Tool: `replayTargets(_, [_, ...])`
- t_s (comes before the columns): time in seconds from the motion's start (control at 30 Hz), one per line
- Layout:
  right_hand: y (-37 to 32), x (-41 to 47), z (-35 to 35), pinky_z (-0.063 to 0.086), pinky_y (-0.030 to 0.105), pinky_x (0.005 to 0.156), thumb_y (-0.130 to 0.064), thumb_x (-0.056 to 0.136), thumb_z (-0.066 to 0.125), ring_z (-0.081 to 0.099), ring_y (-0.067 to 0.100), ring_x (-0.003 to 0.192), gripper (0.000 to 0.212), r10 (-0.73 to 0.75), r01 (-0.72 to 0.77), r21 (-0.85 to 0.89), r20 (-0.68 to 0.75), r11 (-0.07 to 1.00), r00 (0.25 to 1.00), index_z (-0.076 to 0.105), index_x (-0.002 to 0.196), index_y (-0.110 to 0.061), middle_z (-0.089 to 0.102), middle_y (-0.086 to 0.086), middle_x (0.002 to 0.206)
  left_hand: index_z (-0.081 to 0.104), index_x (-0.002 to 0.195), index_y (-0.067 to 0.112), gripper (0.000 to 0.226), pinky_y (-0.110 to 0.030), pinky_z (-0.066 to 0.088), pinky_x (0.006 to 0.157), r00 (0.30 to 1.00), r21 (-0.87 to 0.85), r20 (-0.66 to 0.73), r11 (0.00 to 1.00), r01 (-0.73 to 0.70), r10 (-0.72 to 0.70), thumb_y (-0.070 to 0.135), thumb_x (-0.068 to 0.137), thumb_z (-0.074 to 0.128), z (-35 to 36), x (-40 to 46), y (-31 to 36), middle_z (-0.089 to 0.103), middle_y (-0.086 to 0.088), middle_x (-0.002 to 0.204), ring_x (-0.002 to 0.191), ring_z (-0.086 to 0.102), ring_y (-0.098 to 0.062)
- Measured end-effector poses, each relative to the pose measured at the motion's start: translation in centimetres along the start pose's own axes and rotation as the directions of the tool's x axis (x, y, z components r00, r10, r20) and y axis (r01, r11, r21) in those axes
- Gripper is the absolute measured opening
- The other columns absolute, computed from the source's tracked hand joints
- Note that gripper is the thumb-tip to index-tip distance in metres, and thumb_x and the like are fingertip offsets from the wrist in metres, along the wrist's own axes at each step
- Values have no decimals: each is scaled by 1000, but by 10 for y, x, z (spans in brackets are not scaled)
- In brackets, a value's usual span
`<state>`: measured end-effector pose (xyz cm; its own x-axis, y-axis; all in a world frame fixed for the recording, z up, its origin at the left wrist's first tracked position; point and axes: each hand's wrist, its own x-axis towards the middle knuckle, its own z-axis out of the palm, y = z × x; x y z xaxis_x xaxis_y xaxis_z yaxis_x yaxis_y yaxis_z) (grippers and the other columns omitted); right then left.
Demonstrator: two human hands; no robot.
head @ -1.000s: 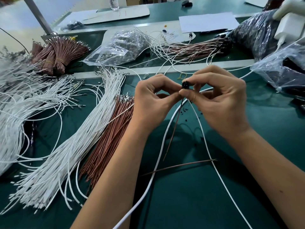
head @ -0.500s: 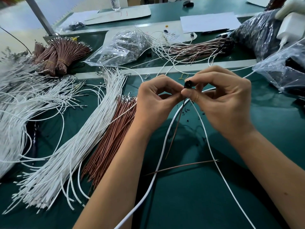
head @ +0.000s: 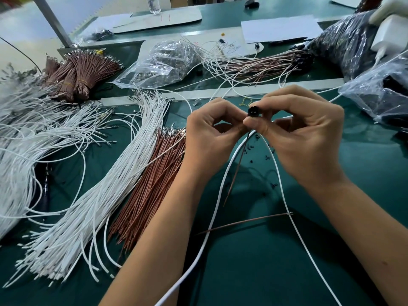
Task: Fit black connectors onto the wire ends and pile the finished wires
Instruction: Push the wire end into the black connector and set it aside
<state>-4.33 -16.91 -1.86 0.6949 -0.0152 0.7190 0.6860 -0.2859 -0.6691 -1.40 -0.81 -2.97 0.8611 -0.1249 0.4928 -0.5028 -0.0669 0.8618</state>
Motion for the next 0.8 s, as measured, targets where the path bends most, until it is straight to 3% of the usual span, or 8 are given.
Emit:
replayTargets(0.13, [-2,0,0,49,31,51,-18,85,87,68,14,80,16,-27,27,-12,-11,1000,1000,74,95,-18,70,-1,94,70,78,1,11,-28,48,69,998,22,-41,998,-55,56,-5,80,80,3,-1,0,66,-15,78,72,62,-17])
replayTargets(0.3, [-3,0,1,52,34,51,-15,86,86,69,16,81,16,-53,53,-19,-2,998,999,75,97,-16,70,0,96,74,86,2,9,-53,55,66,994,15,-46,995,-99,100,-5,81,79,1,-2,-1,69,-15,87,76,67,-33])
replayTargets(0.4, [-5,0,1,51,37,50,-14,86,86,69,18,81,16,-67,67,-10,2,998,998,76,99,-15,70,-1,97,76,91,5,13,-57,54,66,995,-22,-37,995,-98,97,-4,82,79,-1,-1,0,70,-16,91,78,67,-37])
replayTargets(0.6, [-6,0,1,52,36,51,-15,86,86,69,15,81,16,-61,61,-26,0,998,998,76,98,-13,69,-2,97,74,84,2,8,-43,54,65,991,10,-35,992,-130,130,-4,82,79,-1,0,1,68,-16,83,75,66,-31])
replayTargets(0.8, [-9,0,1,50,24,57,-13,86,85,68,14,80,14,-66,64,-61,-22,996,998,75,96,-12,70,-1,94,71,77,6,13,-25,45,62,984,101,-47,981,-169,174,-1,85,78,3,-2,3,60,-8,76,66,57,-16])
